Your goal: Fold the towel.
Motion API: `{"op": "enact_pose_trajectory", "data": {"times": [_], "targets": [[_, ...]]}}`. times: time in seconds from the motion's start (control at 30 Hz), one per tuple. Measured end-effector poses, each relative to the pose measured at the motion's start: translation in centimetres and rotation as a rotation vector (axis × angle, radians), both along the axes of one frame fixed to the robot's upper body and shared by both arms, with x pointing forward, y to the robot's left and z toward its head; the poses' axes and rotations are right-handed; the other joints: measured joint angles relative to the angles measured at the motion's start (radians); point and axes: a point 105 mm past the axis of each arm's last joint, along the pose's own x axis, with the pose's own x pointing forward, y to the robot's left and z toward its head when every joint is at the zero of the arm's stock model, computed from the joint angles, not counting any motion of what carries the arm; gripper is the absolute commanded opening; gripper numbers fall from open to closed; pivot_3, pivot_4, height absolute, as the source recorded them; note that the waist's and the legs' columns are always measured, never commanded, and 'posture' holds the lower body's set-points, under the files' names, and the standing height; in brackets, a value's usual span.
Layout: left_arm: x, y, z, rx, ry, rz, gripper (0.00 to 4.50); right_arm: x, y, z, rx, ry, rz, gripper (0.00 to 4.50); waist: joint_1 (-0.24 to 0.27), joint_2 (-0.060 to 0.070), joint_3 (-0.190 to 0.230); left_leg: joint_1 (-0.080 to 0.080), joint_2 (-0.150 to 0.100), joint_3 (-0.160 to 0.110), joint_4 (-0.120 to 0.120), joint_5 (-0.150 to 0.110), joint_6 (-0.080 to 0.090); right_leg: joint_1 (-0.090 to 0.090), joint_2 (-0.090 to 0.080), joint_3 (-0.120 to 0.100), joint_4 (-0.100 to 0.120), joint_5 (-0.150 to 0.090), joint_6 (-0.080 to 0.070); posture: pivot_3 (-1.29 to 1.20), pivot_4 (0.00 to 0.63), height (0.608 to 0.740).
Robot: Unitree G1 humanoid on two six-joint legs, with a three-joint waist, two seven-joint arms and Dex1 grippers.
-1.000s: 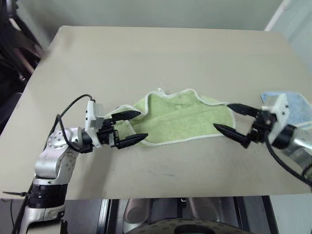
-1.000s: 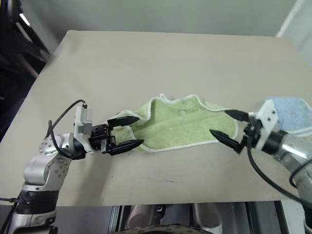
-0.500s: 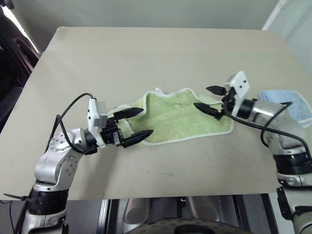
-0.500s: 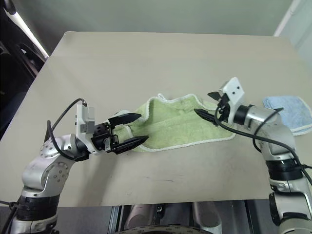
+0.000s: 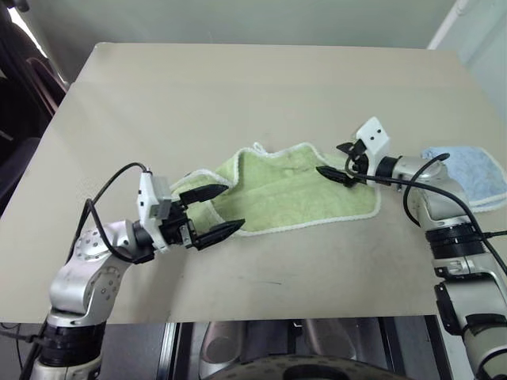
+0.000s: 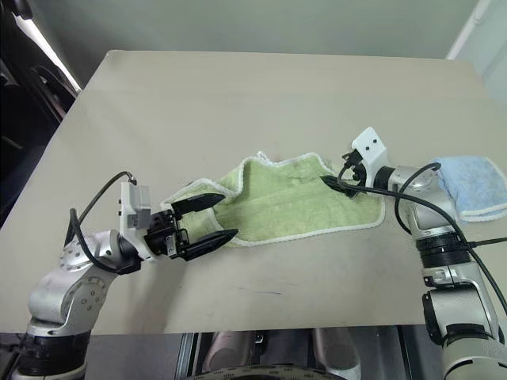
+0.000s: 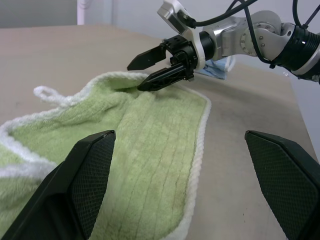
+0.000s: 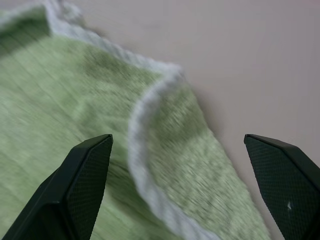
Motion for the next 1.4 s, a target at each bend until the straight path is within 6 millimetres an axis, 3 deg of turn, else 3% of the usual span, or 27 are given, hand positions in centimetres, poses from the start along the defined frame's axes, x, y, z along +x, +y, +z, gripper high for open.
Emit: {"op": "enact_pose_trajectory", "data": {"times": [0.03, 0.4, 0.43, 0.7, 0.87, 1.17, 1.4], "targets": [[-0.1, 0.0, 0.0, 0.000, -0.001, 0.000, 4.50, 0.1, -0.2, -0.1, -0.007, -0.004, -0.003, 3.94, 0.000, 0.000, 0.000, 0.000, 0.000, 0.000, 0.000, 0.000, 0.000, 0.000, 0.000, 0.000, 0.000, 0.000, 0.000, 0.00, 0.150, 0.697], [-0.5, -0.2, -0.2, -0.019, -0.008, -0.001, 4.50, -0.4, 0.5, 1.1, 0.021, -0.063, 0.062, 0.16, -0.001, 0.000, 0.000, 0.000, 0.000, 0.000, 0.000, 0.000, 0.000, 0.000, 0.000, 0.000, 0.001, 0.000, -0.001, 0.00, 0.150, 0.697], [-0.5, -0.3, -0.3, -0.021, -0.007, -0.001, 4.50, -0.5, 0.6, 1.2, 0.034, -0.065, 0.068, 0.03, -0.002, 0.000, 0.000, 0.000, 0.000, 0.000, 0.000, 0.000, -0.001, 0.000, 0.000, 0.000, 0.001, 0.000, -0.001, 0.00, 0.150, 0.697], [0.3, 0.2, 0.0, -0.060, -0.007, 0.038, 4.50, -1.0, 0.6, 2.7, 0.083, -0.110, 0.104, 0.03, -0.001, 0.000, 0.000, 0.000, 0.000, 0.000, 0.000, 0.001, -0.001, 0.000, 0.000, 0.000, 0.001, 0.000, -0.001, 0.00, 0.150, 0.697], [2.5, 1.5, 2.4, -0.136, -0.065, 0.117, 4.50, -1.8, 1.0, 4.0, 0.080, -0.156, 0.149, 0.03, 0.001, 0.000, 0.000, 0.001, 0.001, 0.000, 0.000, 0.002, -0.002, 0.000, 0.000, 0.000, 0.003, 0.000, -0.002, 0.00, 0.150, 0.697], [6.6, 6.4, 1.7, 0.051, -0.140, 0.262, 4.50, -3.5, 1.9, 5.4, 0.066, -0.196, 0.212, 0.03, -0.002, 0.000, 0.000, 0.000, 0.001, 0.000, 0.000, 0.002, -0.003, -0.003, 0.001, 0.000, 0.006, 0.000, -0.003, 0.00, 0.150, 0.697], [9.0, 6.5, 1.1, 0.193, -0.129, 0.156, 4.50, -4.2, 2.7, 6.0, 0.065, -0.198, 0.235, 0.03, 0.005, 0.000, 0.000, -0.005, 0.000, 0.000, 0.003, 0.002, -0.003, -0.009, 0.001, 0.000, 0.012, -0.001, -0.004, 0.00, 0.150, 0.697]]}}
